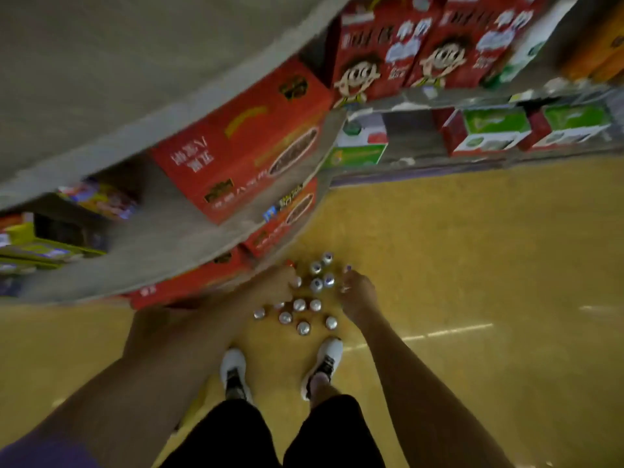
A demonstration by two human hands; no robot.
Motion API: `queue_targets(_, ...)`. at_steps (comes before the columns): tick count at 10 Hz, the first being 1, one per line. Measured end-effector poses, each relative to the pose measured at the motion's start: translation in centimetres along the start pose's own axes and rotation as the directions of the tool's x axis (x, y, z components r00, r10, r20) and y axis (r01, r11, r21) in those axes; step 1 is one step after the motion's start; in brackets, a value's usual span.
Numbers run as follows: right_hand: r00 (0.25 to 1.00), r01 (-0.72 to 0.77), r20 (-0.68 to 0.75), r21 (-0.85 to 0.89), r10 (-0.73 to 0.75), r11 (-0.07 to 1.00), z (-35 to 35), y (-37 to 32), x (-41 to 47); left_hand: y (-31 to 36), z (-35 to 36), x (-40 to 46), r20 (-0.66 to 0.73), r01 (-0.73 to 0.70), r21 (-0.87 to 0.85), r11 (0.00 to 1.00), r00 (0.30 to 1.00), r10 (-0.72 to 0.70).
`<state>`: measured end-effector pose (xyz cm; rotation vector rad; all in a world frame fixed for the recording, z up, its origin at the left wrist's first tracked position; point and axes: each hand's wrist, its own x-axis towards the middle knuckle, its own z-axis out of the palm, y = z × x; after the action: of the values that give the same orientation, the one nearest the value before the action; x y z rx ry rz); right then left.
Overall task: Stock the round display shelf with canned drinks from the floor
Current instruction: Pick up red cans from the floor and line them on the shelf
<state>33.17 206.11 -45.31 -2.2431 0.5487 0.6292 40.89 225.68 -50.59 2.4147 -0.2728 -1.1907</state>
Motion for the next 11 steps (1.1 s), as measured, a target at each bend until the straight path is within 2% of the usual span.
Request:
queue_targets(2,0.988,-0.108,0.111,-0.029,0.110,0.994,7.3,8.5,4.8,-3.7,10.6,3.3,-0.073,0.239,-0.153,0.959,0.965,-0.252)
queue_targets(3,0.981,-0.159,0.118,0.004,0.157,0.987,11.0,11.6,7.3,-4.8,14.5,4.6,-0.030,0.309,-0.214,0.927,0.946,-0.323)
queue_targets(5,0.964,-0.216,0.156,-0.002,0.214,0.976,20.9,17.7,13.6,-10.5,21.3,11.0,0.018,0.347,-0.193,0.918,0.937,-0.350)
queue_targets(6,0.940,-0.297,0.180,0.019,0.289,0.955,26.0,20.5,15.7,-14.1,24.6,14.3,0.036,0.355,-0.174,0.919,0.934,-0.354)
queue_targets(8,0.909,-0.389,0.186,0.057,0.374,0.919,35.1,25.3,19.6,-20.3,30.3,19.6,0.023,0.293,-0.114,0.949,0.956,-0.292)
queue_targets(10,0.927,-0.344,0.152,-0.010,0.342,0.939,41.7,29.2,24.1,-24.9,35.7,24.1,0.040,0.235,-0.043,0.971,0.972,-0.233)
queue_targets(11,0.922,-0.364,0.142,-0.012,0.362,0.932,44.8,30.7,26.1,-26.4,37.3,26.0,-0.009,0.216,0.001,0.976,0.976,-0.216)
